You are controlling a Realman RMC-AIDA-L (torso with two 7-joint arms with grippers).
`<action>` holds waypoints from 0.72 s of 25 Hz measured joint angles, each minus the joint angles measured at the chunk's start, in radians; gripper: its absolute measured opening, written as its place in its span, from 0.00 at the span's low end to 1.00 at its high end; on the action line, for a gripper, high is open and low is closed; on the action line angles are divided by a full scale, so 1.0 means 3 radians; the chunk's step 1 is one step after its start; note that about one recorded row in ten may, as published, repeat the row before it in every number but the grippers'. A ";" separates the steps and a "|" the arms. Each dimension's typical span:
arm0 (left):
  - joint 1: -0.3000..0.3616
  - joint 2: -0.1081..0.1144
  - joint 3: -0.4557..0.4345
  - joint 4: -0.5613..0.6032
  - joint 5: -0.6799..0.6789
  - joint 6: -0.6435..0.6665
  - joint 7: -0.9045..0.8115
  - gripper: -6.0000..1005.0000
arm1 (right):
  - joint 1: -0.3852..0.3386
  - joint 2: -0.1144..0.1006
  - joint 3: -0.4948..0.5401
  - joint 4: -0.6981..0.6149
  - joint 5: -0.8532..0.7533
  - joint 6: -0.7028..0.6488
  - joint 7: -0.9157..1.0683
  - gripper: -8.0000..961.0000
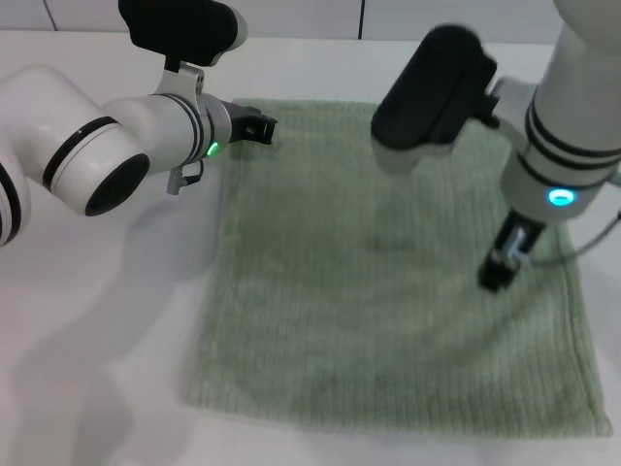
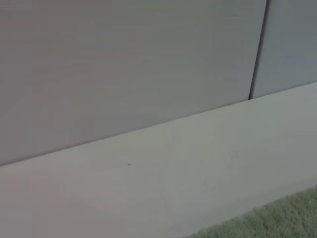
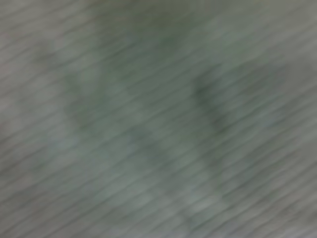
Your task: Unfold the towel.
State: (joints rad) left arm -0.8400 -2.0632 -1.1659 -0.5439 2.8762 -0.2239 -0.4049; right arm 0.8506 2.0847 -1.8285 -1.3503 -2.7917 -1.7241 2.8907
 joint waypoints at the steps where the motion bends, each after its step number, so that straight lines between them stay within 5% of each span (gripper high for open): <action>1: 0.0000 0.0000 0.0000 0.0000 0.0000 0.0000 0.0000 0.00 | 0.0000 0.0000 0.0000 0.0000 0.0000 0.0000 0.0000 0.43; 11: 0.0027 0.0000 0.0000 -0.0002 0.0000 0.0000 0.0000 0.00 | -0.0452 -0.0020 -0.0101 -0.0357 -0.0426 0.1127 0.0179 0.43; 18: 0.0039 0.0000 0.0000 0.0005 0.0000 0.0000 0.0023 0.00 | -0.1039 -0.0028 0.0037 -0.0678 -0.0430 0.2179 0.0036 0.43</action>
State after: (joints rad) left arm -0.8282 -2.0632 -1.1658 -0.5425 2.8762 -0.2240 -0.3980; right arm 0.5390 2.0762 -1.8173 -1.5538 -2.9207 -1.0703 2.9016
